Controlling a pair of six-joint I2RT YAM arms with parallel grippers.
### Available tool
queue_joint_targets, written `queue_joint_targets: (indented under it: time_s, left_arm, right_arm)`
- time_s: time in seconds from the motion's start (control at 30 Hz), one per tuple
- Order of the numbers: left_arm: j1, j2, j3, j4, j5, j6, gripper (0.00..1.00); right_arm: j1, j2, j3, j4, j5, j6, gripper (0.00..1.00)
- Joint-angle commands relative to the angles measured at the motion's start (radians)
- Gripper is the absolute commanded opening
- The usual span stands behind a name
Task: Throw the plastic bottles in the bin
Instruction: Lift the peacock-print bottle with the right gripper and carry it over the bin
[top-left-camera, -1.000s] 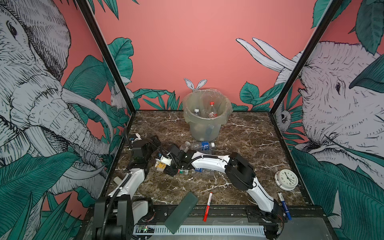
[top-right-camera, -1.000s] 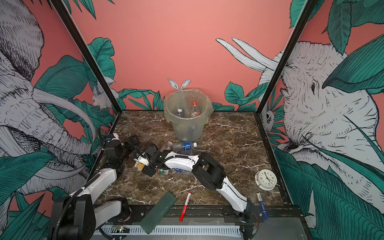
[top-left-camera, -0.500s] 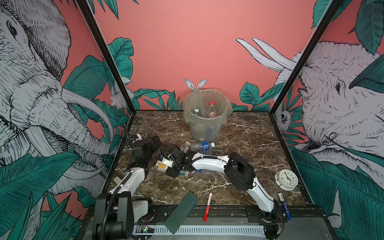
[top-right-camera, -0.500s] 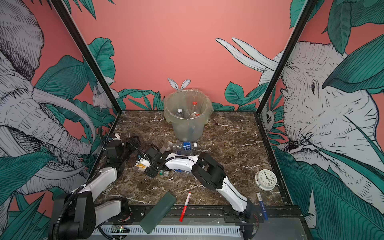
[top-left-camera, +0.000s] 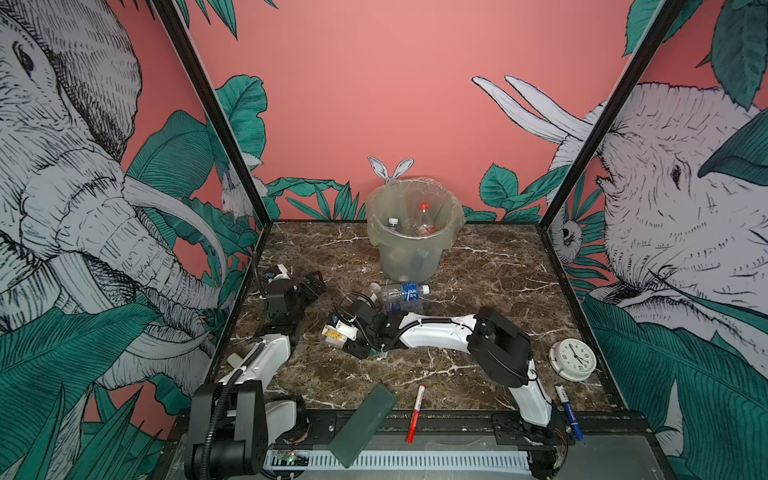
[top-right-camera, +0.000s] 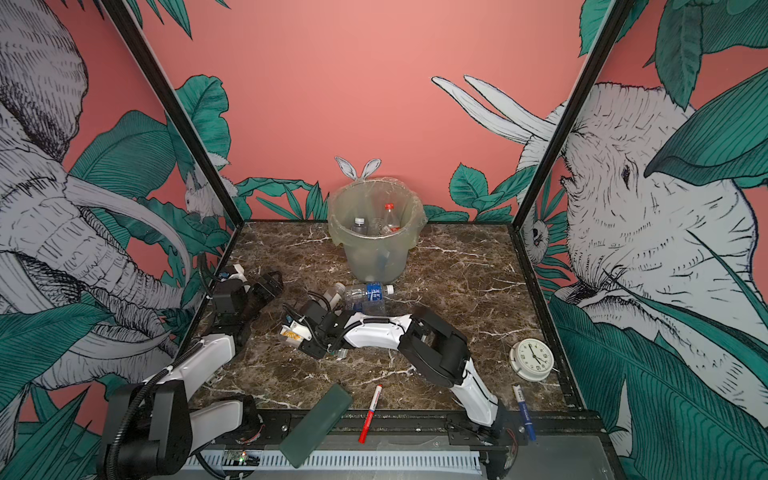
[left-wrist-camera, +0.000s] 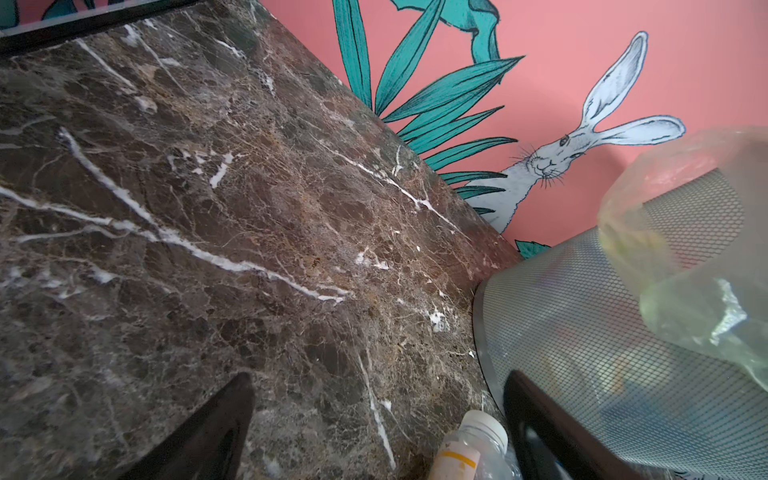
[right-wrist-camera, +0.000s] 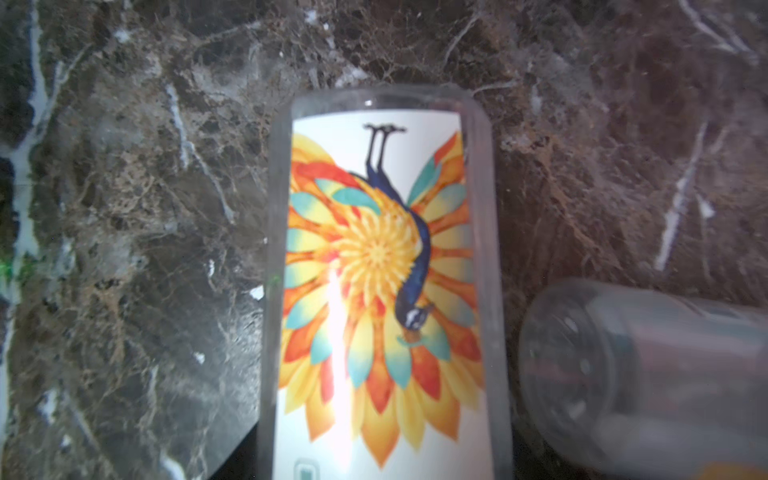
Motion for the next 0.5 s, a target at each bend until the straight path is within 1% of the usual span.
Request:
queue_joint_targets:
  time_s: [0.0, 0.2, 0.47]
  left_arm:
    - [-0.026, -0.021, 0.032, 0.051, 0.045, 0.060, 0.93]
    - [-0.082, -0.013, 0.061, 0.043, 0.061, 0.129, 0.91]
    - [-0.166, 0.038, 0.115, 0.046, 0.114, 0.178, 0.91]
  right_arm:
    - [0.017, -0.118, -0.072, 0.104, 0.057, 0.048, 0.55]
    - [0.062, -0.273, -0.252, 0.187, 0.170, 0.110, 0.55]
    - [0.065, -0.459, -0.466, 0.234, 0.298, 0.181, 0.55]
